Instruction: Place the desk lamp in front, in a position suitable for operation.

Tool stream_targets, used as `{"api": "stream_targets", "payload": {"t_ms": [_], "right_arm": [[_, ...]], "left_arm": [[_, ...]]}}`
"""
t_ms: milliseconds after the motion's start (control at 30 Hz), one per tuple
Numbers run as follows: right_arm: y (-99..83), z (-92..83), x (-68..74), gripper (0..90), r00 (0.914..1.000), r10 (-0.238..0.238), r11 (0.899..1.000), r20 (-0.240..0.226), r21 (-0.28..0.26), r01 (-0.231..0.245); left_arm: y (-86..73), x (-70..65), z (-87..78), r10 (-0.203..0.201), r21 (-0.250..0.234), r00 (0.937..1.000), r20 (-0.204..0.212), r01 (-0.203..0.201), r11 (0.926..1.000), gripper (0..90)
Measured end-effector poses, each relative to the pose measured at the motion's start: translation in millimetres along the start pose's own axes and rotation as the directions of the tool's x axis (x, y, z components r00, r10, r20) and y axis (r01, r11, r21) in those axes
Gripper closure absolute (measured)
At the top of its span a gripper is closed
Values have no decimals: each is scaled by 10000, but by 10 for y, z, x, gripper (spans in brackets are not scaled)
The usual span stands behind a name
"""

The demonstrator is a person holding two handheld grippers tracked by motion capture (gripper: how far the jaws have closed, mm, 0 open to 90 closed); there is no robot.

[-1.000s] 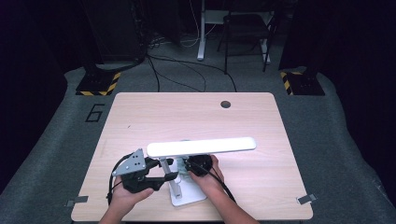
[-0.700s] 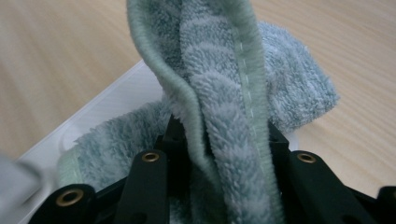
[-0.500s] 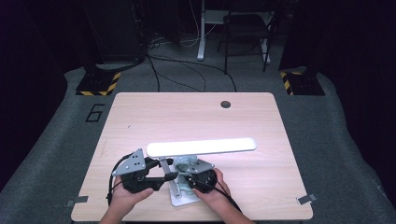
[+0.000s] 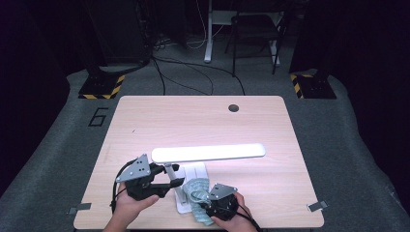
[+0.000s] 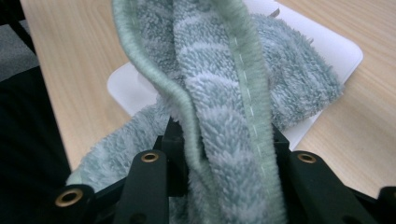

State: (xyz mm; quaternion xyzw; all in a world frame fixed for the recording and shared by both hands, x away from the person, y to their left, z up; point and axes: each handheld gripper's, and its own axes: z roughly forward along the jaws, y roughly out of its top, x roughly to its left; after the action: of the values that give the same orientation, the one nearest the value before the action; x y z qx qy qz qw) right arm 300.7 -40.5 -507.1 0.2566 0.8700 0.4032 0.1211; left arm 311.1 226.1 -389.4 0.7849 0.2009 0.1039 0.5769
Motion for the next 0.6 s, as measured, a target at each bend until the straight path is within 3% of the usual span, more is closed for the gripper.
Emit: {"api": "stream_targets", "payload": {"t_ms": [100,133,333,600], "right_arm": [[-5,-8,-1,634,9997,-247,9997,-6,26,247],[0,2,9,634,10000,54,10000,-13,44,-54],[84,105,-72,631,9999,23,10000,140,-11,-22],[262,334,-226,629,9971,463,9989,607,-61,-460]], "left_arm": [[3,3,1,7,30,10000,26,-7,10000,517],[4,7,0,48,38,10000,24,-48,10000,517],[-3,15,-2,24,-4,9999,142,-24,10000,516],[-5,15,-2,15,-6,9999,171,-15,10000,515]]}}
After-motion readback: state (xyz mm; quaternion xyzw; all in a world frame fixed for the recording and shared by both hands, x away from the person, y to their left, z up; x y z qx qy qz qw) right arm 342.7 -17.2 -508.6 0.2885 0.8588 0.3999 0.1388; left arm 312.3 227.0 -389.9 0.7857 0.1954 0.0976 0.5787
